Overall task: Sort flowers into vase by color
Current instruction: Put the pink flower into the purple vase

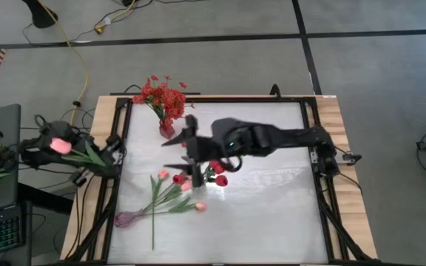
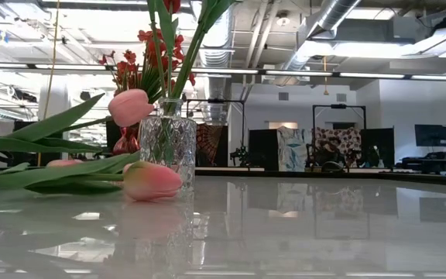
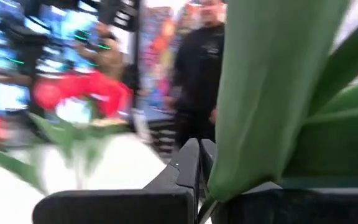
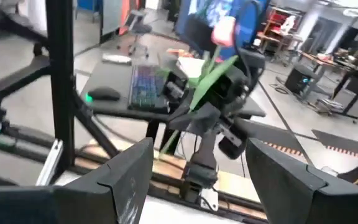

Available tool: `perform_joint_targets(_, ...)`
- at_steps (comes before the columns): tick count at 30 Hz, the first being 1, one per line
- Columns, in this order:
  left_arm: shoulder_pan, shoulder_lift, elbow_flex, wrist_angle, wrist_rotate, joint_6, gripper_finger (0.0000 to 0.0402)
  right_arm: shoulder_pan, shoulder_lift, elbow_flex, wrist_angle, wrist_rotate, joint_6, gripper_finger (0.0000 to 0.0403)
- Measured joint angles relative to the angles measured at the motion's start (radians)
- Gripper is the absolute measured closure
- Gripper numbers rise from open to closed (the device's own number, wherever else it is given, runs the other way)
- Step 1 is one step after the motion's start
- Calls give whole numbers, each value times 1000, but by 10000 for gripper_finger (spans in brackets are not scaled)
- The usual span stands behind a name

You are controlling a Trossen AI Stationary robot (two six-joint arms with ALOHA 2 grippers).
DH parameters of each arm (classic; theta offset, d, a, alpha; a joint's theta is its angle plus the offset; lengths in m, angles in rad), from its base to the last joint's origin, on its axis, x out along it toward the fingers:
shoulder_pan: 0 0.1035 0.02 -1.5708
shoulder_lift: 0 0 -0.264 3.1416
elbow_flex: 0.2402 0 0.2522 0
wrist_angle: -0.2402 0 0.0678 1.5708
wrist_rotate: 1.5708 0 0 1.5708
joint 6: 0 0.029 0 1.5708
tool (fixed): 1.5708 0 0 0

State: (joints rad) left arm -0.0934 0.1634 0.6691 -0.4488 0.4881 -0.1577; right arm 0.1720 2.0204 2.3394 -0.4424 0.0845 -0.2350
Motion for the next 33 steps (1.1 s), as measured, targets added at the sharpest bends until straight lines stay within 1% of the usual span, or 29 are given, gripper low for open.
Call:
perform_joint_targets(4, 1, 168, 128, -9, -202, 120, 401, -13, -53, 0, -80, 5, 69, 120)
perform_joint_targets(7, 1, 308, 239, -13, -349, 195, 401, -30, -66, 0, -119, 5, 108, 121)
perform_joint_targets(9, 1, 395, 324, -15, -428, 233, 401, -42, -71, -1, -142, 4, 124, 121)
perform_joint_targets(11, 1, 470, 411, -26, -474, 251, 401, -62, -71, -1, -145, 4, 137, 121)
perform_joint_targets(16, 8, 627, 608, -51, -516, 229, 401, -113, -71, -1, -152, -5, 135, 121)
perform_joint_targets(18, 19, 682, 662, -63, -520, 216, 401, -131, -71, -1, -152, -8, 133, 121)
perform_joint_targets(20, 30, 725, 698, -73, -520, 214, 401, -144, -71, -1, -151, -36, 130, 121)
perform_joint_targets(23, 45, 784, 721, -63, -518, 216, 401, -161, -71, -1, -151, -90, 129, 121)
perform_joint_targets(28, 75, 845, 724, 7, -472, 215, 401, -167, -70, -1, -150, -89, 118, 121)
perform_joint_targets(33, 106, 862, 725, 76, -459, 217, 401, -158, -69, -6, -156, -102, 77, 121)
